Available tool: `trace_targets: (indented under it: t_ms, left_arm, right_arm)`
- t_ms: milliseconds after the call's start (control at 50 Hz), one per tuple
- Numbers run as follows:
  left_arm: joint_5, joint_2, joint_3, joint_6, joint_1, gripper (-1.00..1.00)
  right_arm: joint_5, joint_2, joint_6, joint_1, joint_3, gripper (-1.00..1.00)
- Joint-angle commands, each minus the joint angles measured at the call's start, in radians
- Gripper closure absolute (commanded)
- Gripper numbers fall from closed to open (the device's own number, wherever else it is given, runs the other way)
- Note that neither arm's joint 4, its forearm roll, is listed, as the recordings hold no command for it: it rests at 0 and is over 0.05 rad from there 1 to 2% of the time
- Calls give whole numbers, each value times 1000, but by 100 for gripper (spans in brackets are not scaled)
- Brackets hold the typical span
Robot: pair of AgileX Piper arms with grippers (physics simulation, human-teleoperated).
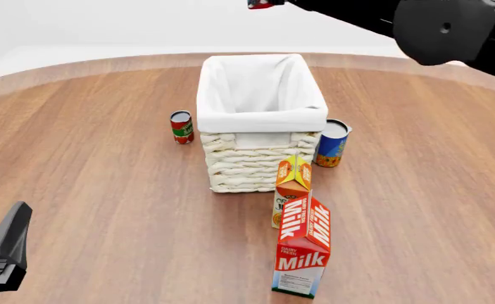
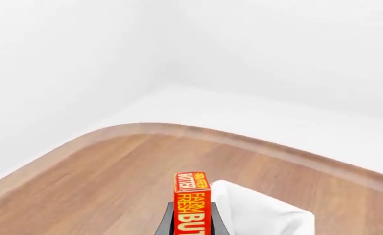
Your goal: Pick up the butter and put it in the basket.
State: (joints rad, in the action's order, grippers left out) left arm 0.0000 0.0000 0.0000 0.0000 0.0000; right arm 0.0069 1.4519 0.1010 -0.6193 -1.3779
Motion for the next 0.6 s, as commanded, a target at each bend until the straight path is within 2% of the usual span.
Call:
trace_targets:
  t_ms: [20, 300, 600]
  left_arm:
    - [0, 0, 0, 0, 0, -100]
    - [0, 0, 0, 0, 0, -100]
    - [0, 0, 0, 0, 0, -100]
  right_arm:
    - [49, 44, 43, 28, -57, 100]
    - [73, 70, 67, 39, -64, 100]
    - [74, 76, 59, 40, -51, 100]
